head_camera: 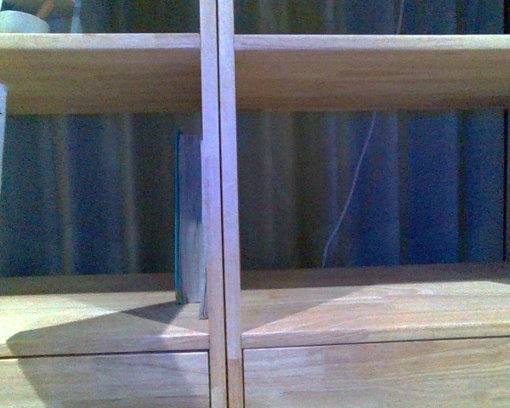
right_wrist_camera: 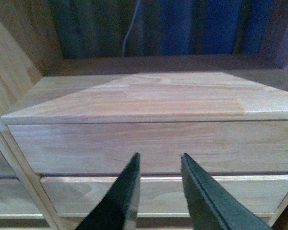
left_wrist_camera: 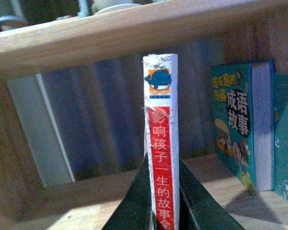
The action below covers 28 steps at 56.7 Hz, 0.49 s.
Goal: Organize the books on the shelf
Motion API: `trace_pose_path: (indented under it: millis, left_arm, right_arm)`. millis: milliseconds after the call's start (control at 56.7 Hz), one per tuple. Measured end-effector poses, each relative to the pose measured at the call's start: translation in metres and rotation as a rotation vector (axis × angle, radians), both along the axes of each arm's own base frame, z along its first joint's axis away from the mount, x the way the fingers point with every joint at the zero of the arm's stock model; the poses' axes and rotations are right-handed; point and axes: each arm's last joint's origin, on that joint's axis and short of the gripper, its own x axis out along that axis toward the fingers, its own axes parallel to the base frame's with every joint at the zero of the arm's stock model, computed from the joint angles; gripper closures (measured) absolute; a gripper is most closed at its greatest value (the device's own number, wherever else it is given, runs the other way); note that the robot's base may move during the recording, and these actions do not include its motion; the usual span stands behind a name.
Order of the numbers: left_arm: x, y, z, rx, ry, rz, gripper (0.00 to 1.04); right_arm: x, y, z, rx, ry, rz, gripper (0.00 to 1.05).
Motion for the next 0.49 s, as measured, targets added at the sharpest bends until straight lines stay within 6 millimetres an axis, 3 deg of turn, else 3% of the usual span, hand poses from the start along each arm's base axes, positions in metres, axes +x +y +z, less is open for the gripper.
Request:
trace_pose_path:
  millis: [176, 494]
  left_arm:
    - [0.032, -0.011, -0.001, 0.074, -0.031, -0.006, 0.98]
    - [0.107, -0.017, -0.03, 0.097, 0.007, 0.013, 0.98]
  right_arm:
    - [-0.019, 0.0, -0.021, -0.017, 0.003, 0.0, 1.02]
    - [-0.044, 0.0, -0.047, -0.018, 0.003, 0.0, 1.02]
